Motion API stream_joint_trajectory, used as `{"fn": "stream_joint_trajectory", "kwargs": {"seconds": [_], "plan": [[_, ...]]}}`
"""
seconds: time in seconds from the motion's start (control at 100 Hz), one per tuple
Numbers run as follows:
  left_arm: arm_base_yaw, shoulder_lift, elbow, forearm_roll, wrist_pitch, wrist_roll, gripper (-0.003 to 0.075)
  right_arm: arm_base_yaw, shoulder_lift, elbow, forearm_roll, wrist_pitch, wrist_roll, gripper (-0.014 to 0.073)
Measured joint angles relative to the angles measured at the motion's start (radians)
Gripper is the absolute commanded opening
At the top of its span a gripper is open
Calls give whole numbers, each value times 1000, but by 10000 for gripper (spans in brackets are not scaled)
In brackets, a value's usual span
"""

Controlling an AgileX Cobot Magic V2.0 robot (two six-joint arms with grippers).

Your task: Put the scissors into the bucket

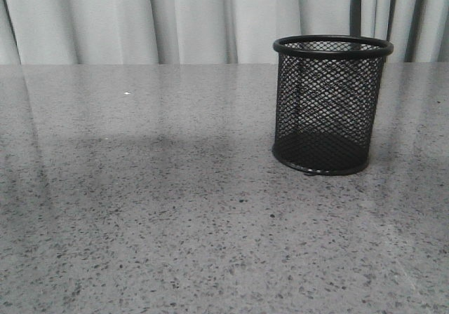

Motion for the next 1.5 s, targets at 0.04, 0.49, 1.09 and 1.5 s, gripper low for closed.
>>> {"fn": "stream_joint_trajectory", "kwargs": {"seconds": [0.04, 0.49, 1.09, 1.5], "plan": [[-36, 4, 0, 21, 0, -22, -10, 0, 0, -5, 2, 4, 0, 393], [-397, 113, -36, 273, -56, -262, -10, 0, 2, -9, 2, 30, 0, 393], [-463, 242, -124, 293, -106, -274, -10, 0, 79, -9, -17, 65, -4, 141], [-463, 247, -124, 304, -132, -274, 426, 0, 98, -13, -14, 84, -25, -74]]}}
